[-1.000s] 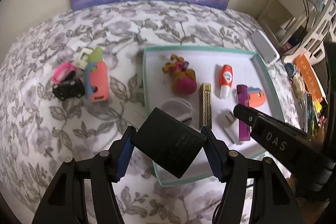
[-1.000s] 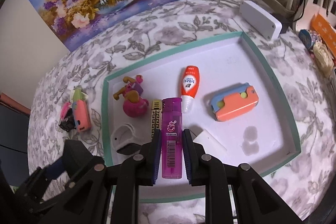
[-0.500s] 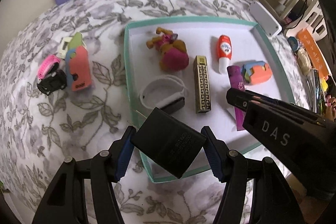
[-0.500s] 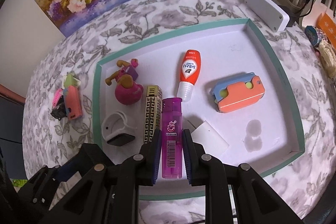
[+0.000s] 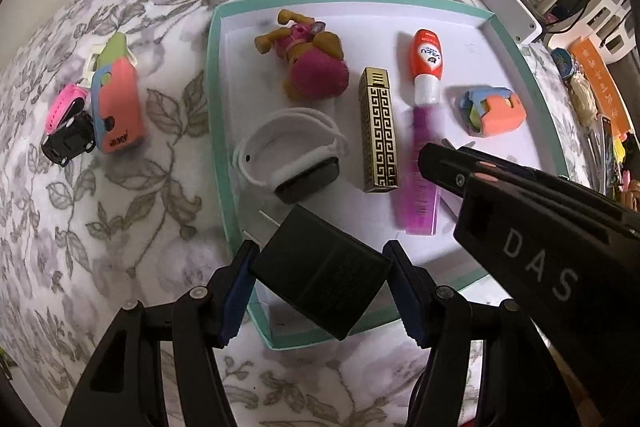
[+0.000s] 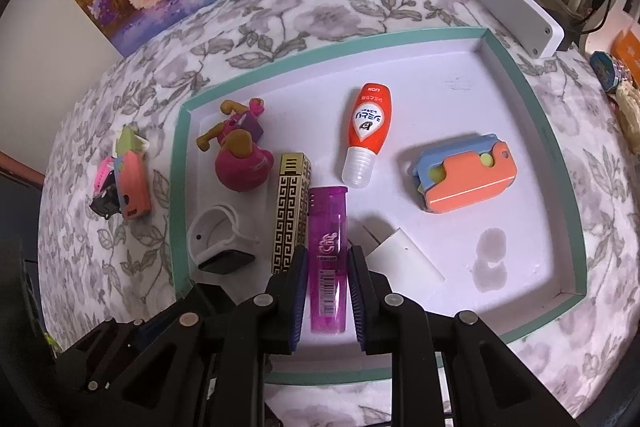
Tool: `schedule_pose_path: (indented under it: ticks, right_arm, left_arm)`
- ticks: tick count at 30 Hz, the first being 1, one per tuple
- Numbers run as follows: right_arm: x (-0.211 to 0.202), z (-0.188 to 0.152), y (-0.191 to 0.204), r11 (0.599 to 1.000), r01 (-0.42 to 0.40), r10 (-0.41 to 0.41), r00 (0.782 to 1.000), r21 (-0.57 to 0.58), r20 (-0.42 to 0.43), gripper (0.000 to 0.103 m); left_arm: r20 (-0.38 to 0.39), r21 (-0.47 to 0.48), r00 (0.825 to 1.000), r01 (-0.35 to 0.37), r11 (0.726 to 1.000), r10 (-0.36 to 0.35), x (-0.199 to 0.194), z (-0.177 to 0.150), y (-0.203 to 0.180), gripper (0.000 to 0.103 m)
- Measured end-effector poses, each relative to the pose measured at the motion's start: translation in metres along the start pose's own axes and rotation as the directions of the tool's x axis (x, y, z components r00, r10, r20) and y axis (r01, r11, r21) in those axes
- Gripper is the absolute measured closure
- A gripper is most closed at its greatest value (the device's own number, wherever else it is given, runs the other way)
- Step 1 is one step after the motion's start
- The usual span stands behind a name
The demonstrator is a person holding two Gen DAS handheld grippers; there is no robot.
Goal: Organize rigid objects
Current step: 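Lower the black block with the left gripper while the right lowers the purple tube, open both, then withdraw both tools from the tray toward the toy car and folding toy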
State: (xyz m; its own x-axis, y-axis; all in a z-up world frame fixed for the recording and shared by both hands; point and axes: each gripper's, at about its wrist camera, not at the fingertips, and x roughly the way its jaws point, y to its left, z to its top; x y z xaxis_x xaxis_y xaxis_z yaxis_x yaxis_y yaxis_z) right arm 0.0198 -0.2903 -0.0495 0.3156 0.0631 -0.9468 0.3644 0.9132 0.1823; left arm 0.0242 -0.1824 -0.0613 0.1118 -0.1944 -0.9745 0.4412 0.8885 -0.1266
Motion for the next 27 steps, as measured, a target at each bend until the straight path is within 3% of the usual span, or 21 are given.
schedule_pose_path:
  ticks: [14,20,27]
  right_arm:
    - [-0.013,0.003,0.007,1.0,0.004,-0.003,0.999,-0.021,0.034,0.079]
    - [-0.027,0.006,0.002,1.0,0.004,-0.005,0.996,0.018,0.09,0.079]
    - [-0.026,0.008,-0.01,0.998,-0.005,0.0,0.996,0.068,0.085,0.08]
  left_arm:
    - [0.015,-0.03,1.0,0.005,1.0,-0.004,-0.015,0.008,0.005,0.037]
    - [0.054,-0.057,0.998,0.023,0.998,-0.02,-0.03,0.007,0.016,0.037]
    - [0.064,-0.131,0.997,0.051,0.99,-0.043,-0.038,0.007,0.037,0.037]
